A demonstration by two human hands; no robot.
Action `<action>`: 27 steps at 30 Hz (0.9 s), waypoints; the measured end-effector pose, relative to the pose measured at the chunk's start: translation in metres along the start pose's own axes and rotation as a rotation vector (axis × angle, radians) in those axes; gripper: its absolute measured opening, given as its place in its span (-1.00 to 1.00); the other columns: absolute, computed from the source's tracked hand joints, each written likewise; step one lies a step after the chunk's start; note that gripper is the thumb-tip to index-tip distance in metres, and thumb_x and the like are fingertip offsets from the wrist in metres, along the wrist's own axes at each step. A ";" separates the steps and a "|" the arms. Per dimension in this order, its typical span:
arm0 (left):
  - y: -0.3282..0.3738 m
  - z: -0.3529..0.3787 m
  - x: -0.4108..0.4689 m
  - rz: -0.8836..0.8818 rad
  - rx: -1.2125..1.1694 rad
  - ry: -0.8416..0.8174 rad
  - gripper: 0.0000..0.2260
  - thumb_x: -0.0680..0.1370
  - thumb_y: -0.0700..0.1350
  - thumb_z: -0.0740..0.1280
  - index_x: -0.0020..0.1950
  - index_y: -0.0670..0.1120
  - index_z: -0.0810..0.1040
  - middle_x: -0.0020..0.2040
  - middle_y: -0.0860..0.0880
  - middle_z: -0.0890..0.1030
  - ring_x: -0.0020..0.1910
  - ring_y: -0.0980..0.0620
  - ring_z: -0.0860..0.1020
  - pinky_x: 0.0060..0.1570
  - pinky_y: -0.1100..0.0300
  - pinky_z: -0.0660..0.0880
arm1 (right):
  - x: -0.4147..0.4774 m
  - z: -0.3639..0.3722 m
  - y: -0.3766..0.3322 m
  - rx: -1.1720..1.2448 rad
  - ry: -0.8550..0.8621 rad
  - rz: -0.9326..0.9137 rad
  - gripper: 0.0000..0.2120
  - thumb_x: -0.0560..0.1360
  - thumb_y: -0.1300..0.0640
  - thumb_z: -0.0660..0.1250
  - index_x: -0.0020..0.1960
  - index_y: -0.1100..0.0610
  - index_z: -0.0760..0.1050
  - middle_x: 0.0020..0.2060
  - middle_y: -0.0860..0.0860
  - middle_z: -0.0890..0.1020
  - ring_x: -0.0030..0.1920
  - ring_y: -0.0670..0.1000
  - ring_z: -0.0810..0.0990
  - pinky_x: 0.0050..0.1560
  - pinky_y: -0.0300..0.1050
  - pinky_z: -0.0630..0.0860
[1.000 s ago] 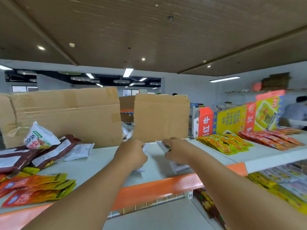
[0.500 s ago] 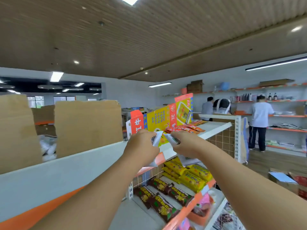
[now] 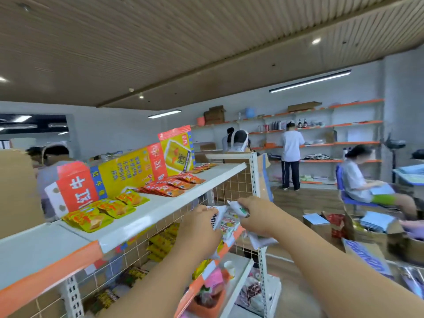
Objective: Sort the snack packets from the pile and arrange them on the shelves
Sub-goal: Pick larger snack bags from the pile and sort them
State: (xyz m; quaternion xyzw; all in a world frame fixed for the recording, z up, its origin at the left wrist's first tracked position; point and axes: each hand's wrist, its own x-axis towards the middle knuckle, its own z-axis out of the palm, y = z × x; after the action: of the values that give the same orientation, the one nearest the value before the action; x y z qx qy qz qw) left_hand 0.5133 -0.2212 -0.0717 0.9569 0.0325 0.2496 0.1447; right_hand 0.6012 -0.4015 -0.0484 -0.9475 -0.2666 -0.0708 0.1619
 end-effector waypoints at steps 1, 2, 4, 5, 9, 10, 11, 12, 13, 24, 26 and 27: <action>0.008 0.012 0.007 0.005 -0.010 -0.008 -0.49 0.56 -0.02 0.37 0.52 0.05 0.44 0.52 0.01 0.36 0.44 -0.05 0.36 0.35 0.10 0.37 | 0.003 0.001 0.015 -0.003 -0.004 0.008 -0.43 0.54 -0.07 0.27 0.53 -0.04 0.27 0.40 0.05 0.39 0.27 0.17 0.47 0.22 0.05 0.47; 0.016 0.025 0.014 0.010 -0.015 -0.015 -0.50 0.55 -0.03 0.37 0.50 0.04 0.46 0.51 0.00 0.36 0.44 -0.05 0.35 0.35 0.09 0.38 | 0.006 0.002 0.029 -0.008 -0.014 0.012 -0.48 0.54 -0.03 0.27 0.48 -0.03 0.32 0.36 0.06 0.42 0.23 0.17 0.49 0.17 0.03 0.48; 0.026 0.047 0.025 0.017 -0.002 -0.034 -0.50 0.53 -0.02 0.37 0.49 0.02 0.47 0.49 -0.01 0.37 0.43 -0.07 0.35 0.35 0.06 0.40 | 0.011 0.006 0.052 -0.009 -0.030 0.022 -0.63 0.52 0.02 0.26 0.32 0.00 0.40 0.29 0.05 0.45 0.16 0.17 0.50 0.11 0.02 0.48; 0.029 0.058 0.030 0.011 0.007 -0.046 -0.49 0.53 0.00 0.38 0.49 0.03 0.46 0.49 -0.02 0.37 0.43 -0.08 0.35 0.36 0.03 0.40 | 0.013 0.008 0.062 -0.010 -0.035 0.026 -0.68 0.51 0.03 0.26 0.25 0.00 0.41 0.27 0.05 0.45 0.13 0.17 0.50 0.10 0.02 0.48; 0.037 0.094 0.046 -0.031 0.022 -0.060 -0.52 0.52 0.03 0.38 0.45 0.04 0.50 0.45 -0.02 0.40 0.36 -0.10 0.41 0.24 0.01 0.48 | 0.024 0.019 0.092 -0.016 -0.041 0.012 -0.53 0.51 0.02 0.26 0.42 -0.04 0.34 0.32 0.04 0.41 0.20 0.20 0.47 0.09 0.01 0.45; 0.038 0.102 0.049 -0.045 0.018 -0.060 -0.54 0.52 0.01 0.38 0.43 0.02 0.52 0.44 -0.03 0.42 0.35 -0.10 0.42 0.24 0.02 0.47 | 0.027 0.023 0.098 -0.019 -0.045 0.003 -0.55 0.51 0.02 0.26 0.39 -0.04 0.35 0.30 0.04 0.42 0.18 0.20 0.47 0.05 -0.01 0.42; 0.038 0.110 0.052 -0.056 0.014 -0.066 -0.55 0.53 0.00 0.37 0.43 0.01 0.53 0.44 -0.04 0.42 0.37 -0.10 0.41 0.26 0.03 0.46 | 0.030 0.026 0.104 -0.021 -0.050 -0.010 -0.64 0.51 0.02 0.26 0.29 -0.04 0.38 0.25 0.04 0.42 0.13 0.19 0.46 0.02 -0.02 0.40; 0.039 0.118 0.055 -0.062 0.011 -0.074 -0.54 0.53 -0.01 0.36 0.44 0.01 0.52 0.45 -0.05 0.41 0.39 -0.10 0.39 0.29 0.03 0.44 | 0.033 0.029 0.110 -0.024 -0.056 -0.019 -0.72 0.50 0.02 0.27 0.20 -0.04 0.37 0.21 0.03 0.43 0.08 0.17 0.45 0.01 -0.02 0.40; 0.039 0.126 0.058 -0.067 0.007 -0.082 -0.54 0.53 -0.02 0.36 0.45 0.01 0.52 0.47 -0.06 0.40 0.41 -0.10 0.38 0.32 0.04 0.42 | 0.038 0.032 0.116 -0.026 -0.062 -0.020 -0.74 0.50 0.01 0.27 0.17 -0.03 0.37 0.20 0.03 0.44 0.08 0.16 0.45 0.03 -0.01 0.42; 0.005 0.207 0.112 -0.140 -0.047 -0.121 -0.52 0.52 0.00 0.35 0.44 0.02 0.50 0.44 0.00 0.40 0.36 -0.06 0.40 0.25 0.06 0.46 | 0.115 0.084 0.159 -0.013 -0.140 -0.009 -0.50 0.49 -0.04 0.26 0.42 -0.03 0.34 0.35 0.06 0.42 0.25 0.22 0.47 0.18 0.07 0.48; -0.005 0.231 0.125 -0.163 -0.070 -0.137 -0.50 0.54 0.01 0.34 0.50 0.04 0.45 0.50 0.03 0.34 0.43 -0.04 0.33 0.31 0.05 0.43 | 0.135 0.101 0.172 -0.024 -0.160 0.006 -0.49 0.48 -0.04 0.28 0.41 0.00 0.34 0.34 0.06 0.42 0.24 0.23 0.47 0.15 0.06 0.46; -0.011 0.245 0.133 -0.168 -0.086 -0.139 -0.48 0.55 0.01 0.33 0.52 0.05 0.43 0.52 0.03 0.32 0.45 -0.04 0.32 0.33 0.05 0.42 | 0.147 0.109 0.178 -0.026 -0.161 0.013 -0.51 0.47 -0.04 0.29 0.38 0.01 0.36 0.29 0.05 0.43 0.21 0.23 0.47 0.12 0.05 0.45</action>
State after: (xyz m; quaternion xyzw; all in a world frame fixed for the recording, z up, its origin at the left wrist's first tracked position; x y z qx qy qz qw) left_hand 0.7485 -0.2571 -0.2167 0.9587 0.0916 0.1706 0.2082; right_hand 0.8249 -0.4368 -0.1665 -0.9538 -0.2715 0.0032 0.1283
